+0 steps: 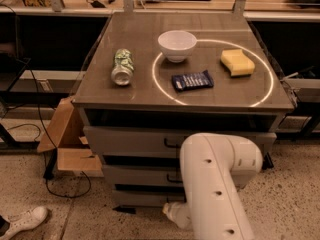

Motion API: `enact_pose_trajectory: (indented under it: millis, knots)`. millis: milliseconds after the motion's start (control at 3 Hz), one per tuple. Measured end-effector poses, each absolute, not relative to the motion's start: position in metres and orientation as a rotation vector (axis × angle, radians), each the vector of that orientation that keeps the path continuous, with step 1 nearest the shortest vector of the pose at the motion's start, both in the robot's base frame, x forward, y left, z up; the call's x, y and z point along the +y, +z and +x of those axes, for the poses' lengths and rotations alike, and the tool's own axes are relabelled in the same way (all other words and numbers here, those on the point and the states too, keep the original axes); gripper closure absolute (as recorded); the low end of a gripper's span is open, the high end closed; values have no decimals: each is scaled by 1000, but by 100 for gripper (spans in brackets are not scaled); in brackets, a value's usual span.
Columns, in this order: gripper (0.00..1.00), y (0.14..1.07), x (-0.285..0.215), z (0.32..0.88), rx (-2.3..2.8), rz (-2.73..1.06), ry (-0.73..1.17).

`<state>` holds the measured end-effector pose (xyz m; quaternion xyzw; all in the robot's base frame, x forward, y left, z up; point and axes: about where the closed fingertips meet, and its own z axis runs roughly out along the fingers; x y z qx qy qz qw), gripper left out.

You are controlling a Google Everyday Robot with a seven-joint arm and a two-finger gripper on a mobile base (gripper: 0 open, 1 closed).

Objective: Close bottom drawer

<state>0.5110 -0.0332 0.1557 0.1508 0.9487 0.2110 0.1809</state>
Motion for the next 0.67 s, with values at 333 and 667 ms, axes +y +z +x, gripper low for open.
enact_pose_trajectory:
  millis: [333, 667]
  knots:
    - [100, 184, -90, 465, 2674, 655, 504]
    - [100, 200, -148, 397, 2714, 837, 363]
